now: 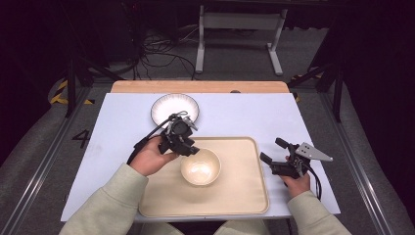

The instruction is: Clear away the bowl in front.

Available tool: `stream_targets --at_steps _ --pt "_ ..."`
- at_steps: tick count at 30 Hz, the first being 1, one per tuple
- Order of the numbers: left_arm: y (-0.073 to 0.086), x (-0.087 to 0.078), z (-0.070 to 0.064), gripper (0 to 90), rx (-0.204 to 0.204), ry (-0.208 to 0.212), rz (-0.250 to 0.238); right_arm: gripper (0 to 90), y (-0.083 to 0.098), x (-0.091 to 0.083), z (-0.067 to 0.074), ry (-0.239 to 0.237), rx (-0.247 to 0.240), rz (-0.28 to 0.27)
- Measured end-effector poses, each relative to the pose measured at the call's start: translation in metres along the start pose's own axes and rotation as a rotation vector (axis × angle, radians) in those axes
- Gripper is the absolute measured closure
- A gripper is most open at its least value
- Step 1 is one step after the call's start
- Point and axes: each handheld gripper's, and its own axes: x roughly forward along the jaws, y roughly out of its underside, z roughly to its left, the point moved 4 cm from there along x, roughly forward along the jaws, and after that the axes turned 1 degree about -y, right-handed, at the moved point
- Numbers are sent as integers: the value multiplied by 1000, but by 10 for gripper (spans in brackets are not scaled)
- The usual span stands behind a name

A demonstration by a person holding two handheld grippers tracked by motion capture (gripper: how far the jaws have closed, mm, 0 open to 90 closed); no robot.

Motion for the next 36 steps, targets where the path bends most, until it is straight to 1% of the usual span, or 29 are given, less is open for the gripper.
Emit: stream_targets --at_steps 3,5,7,8,9,10,11,12,14,16,18,20,21,24,25,27,28,29,31,32,33,34,35,36 --pt "9 -9 0 600 -34 -3 -77 52 0 0 0 -1 -3 -1" --pt "15 -15 0 570 -31 -13 -126 51 0 0 1 -1 -4 -1" --pt "22 -19 0 567 -23 -39 -168 51 0 0 0 -1 -5 -2" --pt "22 -19 0 567 -23 -39 -168 51 0 0 0 -1 -5 -2" --pt "25 -22 0 567 -22 -44 -181 51 0 0 0 -1 -5 -5" --pt "28 -23 -1 567 -26 -41 -194 51 0 0 0 -1 -5 -5" --pt "31 -25 0 567 -17 -49 -208 51 0 0 1 -1 -6 -6" --pt "34 -27 0 567 -22 -53 -223 51 0 -1 1 -1 -6 -6" --pt "41 -31 0 555 -27 -65 -270 51 0 -1 0 -1 -7 -10" --pt "48 -35 1 549 -47 -57 -320 51 0 -1 0 -1 -7 -10" --pt "55 -38 1 516 -57 -56 -365 51 0 -1 0 0 -7 -11" --pt "62 -40 2 495 -46 -79 -399 50 0 -1 0 0 -6 -11" --pt "67 -42 2 496 -53 -88 -416 50 0 -1 0 1 -6 -12" --pt "76 -43 5 493 -69 -93 -449 50 0 -1 0 1 -6 -12" --pt "81 -45 6 478 -73 -109 -473 50 0 -1 0 1 -6 -12" --pt "88 -46 9 447 -71 -125 -525 50 0 -1 0 1 -7 -12" --pt "91 -47 9 429 -73 -132 -538 51 0 -1 0 1 -4 -11" --pt "91 -47 9 424 -73 -132 -538 51 0 -1 0 1 -4 -11" --pt "99 -47 10 407 -82 -133 -591 50 0 -1 0 1 -4 -11" --pt "102 -47 11 374 -83 -133 -604 50 0 -1 0 1 -3 -12" --pt "105 -47 10 350 -84 -131 -630 50 0 -1 0 0 -4 -12" --pt "110 -47 10 323 -72 -135 -658 50 0 -1 0 0 -4 -13" --pt "114 -47 11 282 -57 -148 -676 50 0 -1 0 0 -4 -13" --pt "118 -47 12 240 -55 -155 -688 50 0 -1 0 0 -4 -13"
